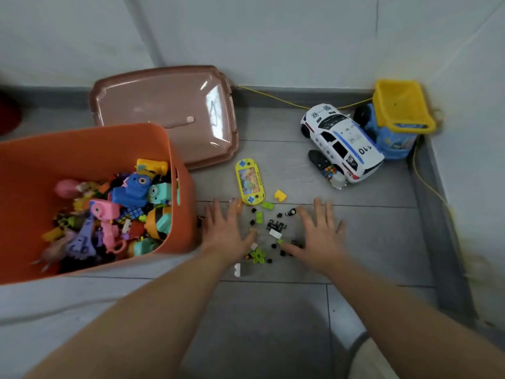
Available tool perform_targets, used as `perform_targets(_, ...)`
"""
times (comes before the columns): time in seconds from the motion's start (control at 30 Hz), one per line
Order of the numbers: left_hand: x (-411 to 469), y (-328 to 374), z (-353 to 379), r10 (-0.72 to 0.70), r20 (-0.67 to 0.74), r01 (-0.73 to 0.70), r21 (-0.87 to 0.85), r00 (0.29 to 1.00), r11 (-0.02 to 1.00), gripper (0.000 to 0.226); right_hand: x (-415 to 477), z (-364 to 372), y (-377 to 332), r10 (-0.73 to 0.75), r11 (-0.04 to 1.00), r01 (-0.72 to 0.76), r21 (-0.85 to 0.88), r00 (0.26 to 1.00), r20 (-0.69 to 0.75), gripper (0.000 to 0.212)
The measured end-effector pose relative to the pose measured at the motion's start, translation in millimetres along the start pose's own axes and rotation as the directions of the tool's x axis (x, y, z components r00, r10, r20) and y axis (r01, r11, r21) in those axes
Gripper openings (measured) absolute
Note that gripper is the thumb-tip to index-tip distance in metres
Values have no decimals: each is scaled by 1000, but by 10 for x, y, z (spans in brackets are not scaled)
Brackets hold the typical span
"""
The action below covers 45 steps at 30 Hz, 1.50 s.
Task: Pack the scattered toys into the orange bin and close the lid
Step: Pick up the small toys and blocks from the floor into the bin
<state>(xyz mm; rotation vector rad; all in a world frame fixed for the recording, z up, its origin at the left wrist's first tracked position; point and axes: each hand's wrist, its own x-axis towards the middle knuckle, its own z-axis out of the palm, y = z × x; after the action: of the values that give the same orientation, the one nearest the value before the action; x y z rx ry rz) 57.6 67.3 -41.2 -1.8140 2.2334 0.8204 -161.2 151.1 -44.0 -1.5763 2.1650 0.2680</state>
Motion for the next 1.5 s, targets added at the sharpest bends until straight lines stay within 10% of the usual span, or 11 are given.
perform_targets(0.23, -263, -237, 576, -82, -80, 80, -19, 993, 997, 107, 20, 394, 155, 10, 997, -14, 75, 998, 62, 120)
perform_targets(0.7, -42, -332, 641, 358, -36, -335, 282, 933, 899, 121, 331, 400, -246, -367, 928, 360, -96, 928, -65, 124)
perform_targets(1.03, 393, -254, 554, 410, -222, -369, 204, 884, 907, 72, 596, 397, -279, -348, 937, 334, -97, 907, -239, 65)
perform_targets(1.23, 407, -257, 469, 299, -429, -315, 36, 852, 949, 42, 615, 456, -275, -442, 876, 480, -40, 768, -464, 45)
perform_targets(1.5, 331, -487, 587, 461, -134, -423, 236, 877, 875, 117, 707, 377, -91, -605, 789, 571, -229, 786, -128, 102)
